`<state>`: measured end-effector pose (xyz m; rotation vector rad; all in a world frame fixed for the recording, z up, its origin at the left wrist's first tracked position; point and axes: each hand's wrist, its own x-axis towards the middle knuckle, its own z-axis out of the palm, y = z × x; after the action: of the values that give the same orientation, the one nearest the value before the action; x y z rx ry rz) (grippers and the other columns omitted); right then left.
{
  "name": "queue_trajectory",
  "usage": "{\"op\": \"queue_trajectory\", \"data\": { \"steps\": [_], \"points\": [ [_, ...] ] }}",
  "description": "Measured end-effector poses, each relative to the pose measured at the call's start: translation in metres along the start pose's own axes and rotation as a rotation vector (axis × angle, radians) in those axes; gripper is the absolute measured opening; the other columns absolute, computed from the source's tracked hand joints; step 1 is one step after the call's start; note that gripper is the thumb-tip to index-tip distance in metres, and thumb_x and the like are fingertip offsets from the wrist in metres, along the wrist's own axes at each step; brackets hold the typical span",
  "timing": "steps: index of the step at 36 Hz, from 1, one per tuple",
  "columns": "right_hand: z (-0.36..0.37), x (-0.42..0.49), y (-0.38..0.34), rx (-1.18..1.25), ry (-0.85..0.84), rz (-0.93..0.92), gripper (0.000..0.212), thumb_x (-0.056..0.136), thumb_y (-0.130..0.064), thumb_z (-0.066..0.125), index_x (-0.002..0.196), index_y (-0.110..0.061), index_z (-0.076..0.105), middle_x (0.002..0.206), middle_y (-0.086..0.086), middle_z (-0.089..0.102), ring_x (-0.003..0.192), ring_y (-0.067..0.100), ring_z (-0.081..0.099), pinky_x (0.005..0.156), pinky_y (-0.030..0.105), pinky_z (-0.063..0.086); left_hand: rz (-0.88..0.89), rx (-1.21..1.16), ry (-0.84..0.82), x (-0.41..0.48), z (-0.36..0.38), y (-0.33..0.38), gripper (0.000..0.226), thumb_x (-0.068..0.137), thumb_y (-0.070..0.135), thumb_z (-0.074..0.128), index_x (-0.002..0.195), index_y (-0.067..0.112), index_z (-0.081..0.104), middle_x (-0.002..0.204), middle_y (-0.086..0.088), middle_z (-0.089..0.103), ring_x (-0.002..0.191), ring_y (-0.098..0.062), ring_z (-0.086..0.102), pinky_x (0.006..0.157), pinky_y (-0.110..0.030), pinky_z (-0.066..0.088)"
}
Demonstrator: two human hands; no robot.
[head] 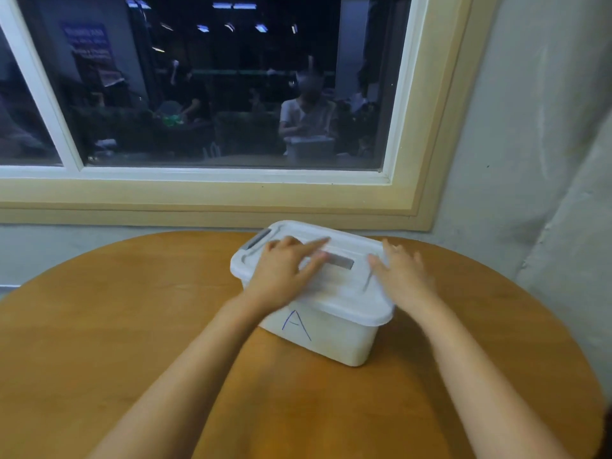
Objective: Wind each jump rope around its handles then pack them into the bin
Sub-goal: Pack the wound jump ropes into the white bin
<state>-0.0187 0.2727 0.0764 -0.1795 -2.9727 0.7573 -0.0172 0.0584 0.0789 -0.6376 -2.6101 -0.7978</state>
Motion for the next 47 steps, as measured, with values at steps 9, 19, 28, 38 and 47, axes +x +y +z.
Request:
{"op": "queue_trajectory", "data": {
  "steps": [9,19,28,38,47],
  "points": [
    [0.018,-0.003,-0.019,-0.327,-0.138,-0.038,0.083,0.088,-0.080,0.009,0.157,-0.037,-0.005,0.166,0.013,-0.006,0.147,0.049,-0.013,0.117,0.066,0.003,-0.393,0.349,-0.369,0.014,-0.014,-0.044,0.062,0.097,0.068,0.017,0.154,0.045,0.015,0.166,0.006,0.007,0.149,-0.038,0.007,0.118,-0.051,0.009],
    [-0.006,0.014,-0.024,-0.325,-0.099,-0.282,0.077,0.088,-0.081,0.018,0.154,-0.043,0.022,0.167,-0.006,-0.005,0.150,0.034,-0.017,0.118,0.063,-0.007,-0.339,0.534,-0.338,-0.002,-0.021,-0.014,0.075,0.086,0.080,0.011,0.154,0.047,0.007,0.166,-0.004,-0.006,0.149,-0.044,-0.003,0.116,-0.063,-0.004],
    [0.019,0.015,-0.020,-0.424,-0.163,-0.264,0.068,0.092,-0.076,0.009,0.154,-0.050,-0.004,0.165,-0.008,-0.014,0.150,0.038,-0.014,0.117,0.061,-0.012,-0.337,0.451,-0.407,-0.008,-0.006,-0.026,0.067,0.087,0.078,0.009,0.150,0.056,0.001,0.166,0.004,-0.004,0.148,-0.042,-0.010,0.118,-0.058,0.000],
    [0.017,0.011,-0.023,-0.359,-0.062,-0.295,0.065,0.095,-0.072,0.022,0.154,-0.045,0.020,0.166,-0.005,0.009,0.152,0.034,0.007,0.119,0.058,0.004,-0.332,0.410,-0.328,-0.010,-0.008,-0.024,0.068,0.090,0.077,0.018,0.152,0.051,0.014,0.165,0.004,0.010,0.149,-0.040,-0.002,0.119,-0.053,0.003],
    [0.009,-0.002,-0.025,-0.270,-0.057,-0.337,0.057,0.098,-0.065,0.031,0.151,-0.043,0.034,0.164,-0.009,0.021,0.149,0.031,0.019,0.119,0.051,0.012,-0.313,0.383,-0.274,-0.016,-0.013,-0.016,0.063,0.095,0.070,0.024,0.151,0.044,0.027,0.159,0.004,0.025,0.148,-0.035,0.009,0.117,-0.049,0.006]
  ]
}}
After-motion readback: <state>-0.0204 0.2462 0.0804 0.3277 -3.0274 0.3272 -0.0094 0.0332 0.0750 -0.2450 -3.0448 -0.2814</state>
